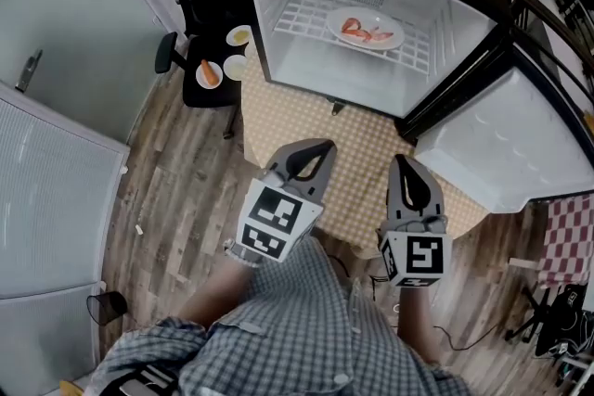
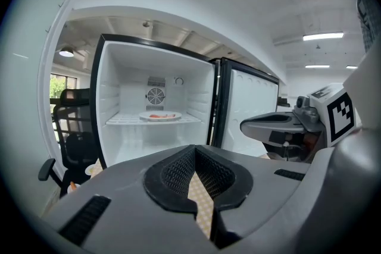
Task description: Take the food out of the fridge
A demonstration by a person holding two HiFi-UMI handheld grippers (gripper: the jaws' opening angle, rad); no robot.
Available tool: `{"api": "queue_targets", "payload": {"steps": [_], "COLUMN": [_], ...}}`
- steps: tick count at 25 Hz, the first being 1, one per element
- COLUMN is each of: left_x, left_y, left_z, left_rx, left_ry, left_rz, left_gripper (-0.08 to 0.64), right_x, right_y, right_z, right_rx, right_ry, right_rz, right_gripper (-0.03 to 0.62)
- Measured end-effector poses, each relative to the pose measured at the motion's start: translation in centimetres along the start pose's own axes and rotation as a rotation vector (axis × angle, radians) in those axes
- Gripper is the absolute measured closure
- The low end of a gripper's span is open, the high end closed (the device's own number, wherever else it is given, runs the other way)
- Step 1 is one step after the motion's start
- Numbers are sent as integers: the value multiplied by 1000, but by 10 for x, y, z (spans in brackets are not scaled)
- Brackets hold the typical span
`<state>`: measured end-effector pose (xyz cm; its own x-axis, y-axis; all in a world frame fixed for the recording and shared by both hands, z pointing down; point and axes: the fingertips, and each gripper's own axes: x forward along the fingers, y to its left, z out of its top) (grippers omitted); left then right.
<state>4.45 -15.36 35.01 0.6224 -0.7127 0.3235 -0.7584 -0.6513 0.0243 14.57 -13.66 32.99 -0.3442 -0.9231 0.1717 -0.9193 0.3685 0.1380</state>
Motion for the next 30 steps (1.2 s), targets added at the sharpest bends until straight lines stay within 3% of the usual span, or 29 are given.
{"api": "queue_targets", "payload": {"steps": [7, 12, 19, 24, 30], "left_x": [24, 46, 75, 92, 107], "left_y": [31, 56, 84, 100, 112], "left_z": [9, 14, 21, 23, 29], "left_rx": [-58, -46, -51, -89, -82], "left_ry": [-12, 11, 18, 23, 14], "left_rz": [-66, -59, -56, -49, -47], "left_gripper": [554, 554, 554, 554, 554], "right_x": [43, 75, 120, 148, 178], "right_y": [-7, -14, -18, -24, -32], "right_z": [10, 16, 27, 30, 27], "right_rx": [-20, -66, -239, -446, -559], "right_ry": [9, 18, 32, 74, 120], "right_rz": [-13, -31, -41, -44, -46], "right_gripper": [583, 583, 583, 582, 581]}}
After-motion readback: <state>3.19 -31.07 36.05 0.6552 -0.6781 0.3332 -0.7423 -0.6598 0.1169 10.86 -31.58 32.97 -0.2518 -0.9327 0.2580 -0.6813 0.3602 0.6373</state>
